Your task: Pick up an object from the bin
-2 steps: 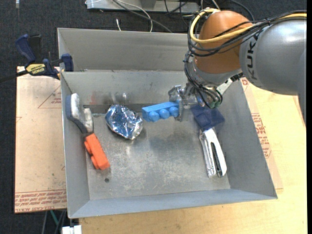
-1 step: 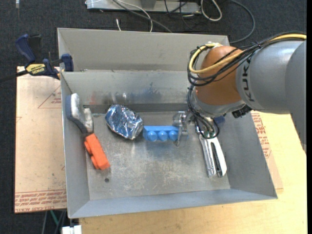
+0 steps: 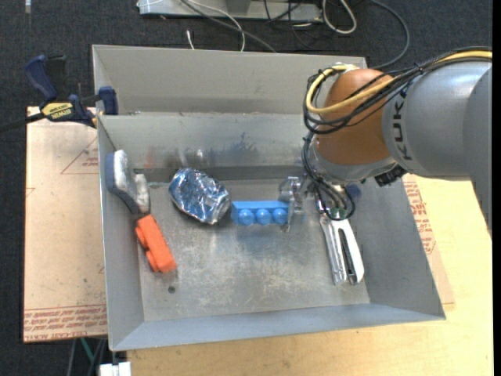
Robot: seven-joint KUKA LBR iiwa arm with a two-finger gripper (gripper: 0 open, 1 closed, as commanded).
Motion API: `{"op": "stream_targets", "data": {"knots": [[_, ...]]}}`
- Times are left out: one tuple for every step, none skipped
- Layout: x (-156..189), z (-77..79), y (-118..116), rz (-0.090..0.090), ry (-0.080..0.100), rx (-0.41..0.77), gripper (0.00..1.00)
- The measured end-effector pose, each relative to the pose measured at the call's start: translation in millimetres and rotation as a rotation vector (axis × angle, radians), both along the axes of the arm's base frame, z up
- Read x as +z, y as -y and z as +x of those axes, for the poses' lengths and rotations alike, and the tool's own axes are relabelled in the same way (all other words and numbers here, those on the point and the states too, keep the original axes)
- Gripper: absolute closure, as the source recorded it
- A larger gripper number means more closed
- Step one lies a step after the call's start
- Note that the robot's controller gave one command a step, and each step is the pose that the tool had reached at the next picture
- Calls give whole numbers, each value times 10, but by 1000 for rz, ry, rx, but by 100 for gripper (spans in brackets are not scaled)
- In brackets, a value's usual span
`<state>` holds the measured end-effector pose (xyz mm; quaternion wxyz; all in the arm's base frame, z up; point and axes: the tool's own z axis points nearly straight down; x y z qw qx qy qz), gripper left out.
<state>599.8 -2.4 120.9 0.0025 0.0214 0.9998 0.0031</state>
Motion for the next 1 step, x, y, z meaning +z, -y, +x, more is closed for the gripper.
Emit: {"op": "stream_targets", "data": {"knots": [[123,79,-198,0,9,156,100]]}}
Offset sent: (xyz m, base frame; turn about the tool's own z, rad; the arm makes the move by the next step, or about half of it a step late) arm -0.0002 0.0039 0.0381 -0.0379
